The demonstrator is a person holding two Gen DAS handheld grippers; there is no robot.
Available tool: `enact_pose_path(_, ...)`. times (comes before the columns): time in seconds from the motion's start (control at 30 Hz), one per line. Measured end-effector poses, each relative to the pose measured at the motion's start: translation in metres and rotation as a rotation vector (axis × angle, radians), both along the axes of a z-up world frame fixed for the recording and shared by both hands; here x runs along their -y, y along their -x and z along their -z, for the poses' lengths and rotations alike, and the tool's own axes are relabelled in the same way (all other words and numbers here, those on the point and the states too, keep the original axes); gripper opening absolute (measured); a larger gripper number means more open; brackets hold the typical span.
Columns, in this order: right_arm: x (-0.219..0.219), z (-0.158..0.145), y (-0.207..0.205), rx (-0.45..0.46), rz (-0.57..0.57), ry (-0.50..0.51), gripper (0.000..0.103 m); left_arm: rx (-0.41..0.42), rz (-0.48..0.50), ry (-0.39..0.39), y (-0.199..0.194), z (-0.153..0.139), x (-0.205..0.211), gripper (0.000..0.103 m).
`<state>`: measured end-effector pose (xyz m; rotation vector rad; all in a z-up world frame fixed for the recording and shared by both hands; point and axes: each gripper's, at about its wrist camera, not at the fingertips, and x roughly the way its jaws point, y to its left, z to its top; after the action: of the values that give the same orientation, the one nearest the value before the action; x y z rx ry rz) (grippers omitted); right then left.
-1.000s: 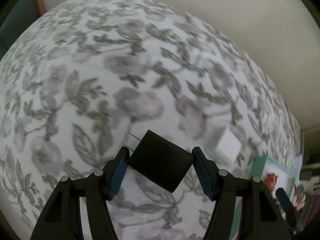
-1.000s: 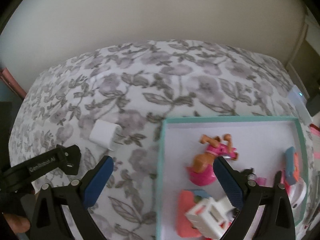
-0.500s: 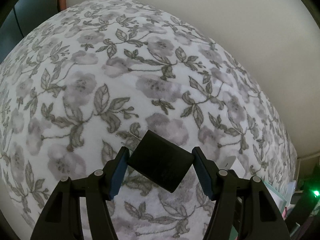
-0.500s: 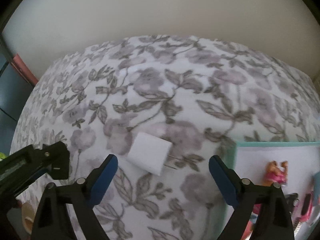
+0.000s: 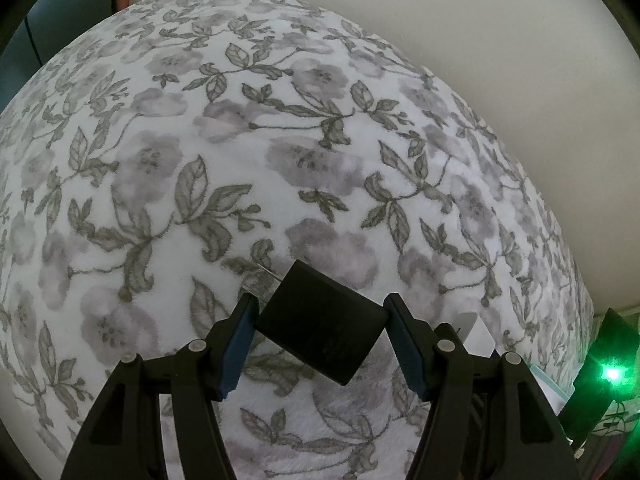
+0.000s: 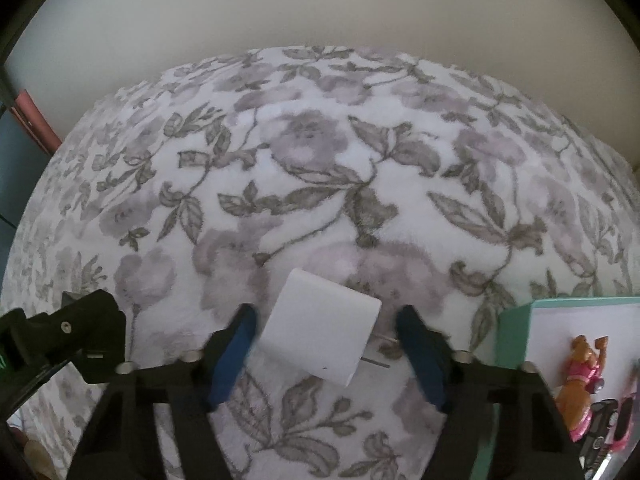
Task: Organize rigid objects
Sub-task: 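Grasp the black square charger with the left tool while the right tool grasps the white cube charger, then carry both chargers over the tray with both tools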
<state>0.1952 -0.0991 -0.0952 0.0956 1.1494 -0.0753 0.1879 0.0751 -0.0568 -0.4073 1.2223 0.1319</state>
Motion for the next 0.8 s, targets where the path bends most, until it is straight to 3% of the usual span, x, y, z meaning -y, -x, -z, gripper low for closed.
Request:
enact_pose_path(0.37, 0.005, -0.009, 0.019, -0.010, 0.007, -0.033, 0.066, 0.027, 0.019, -0.018, 0.009, -0.014, 0.002, 0.066)
enact_pose_path(0.8, 0.031, -0.063, 0.081, 0.056, 0.073, -0.091, 0.066, 0.144, 0.145, -0.095, 0.047, -0.063, 0.044, 0.066)
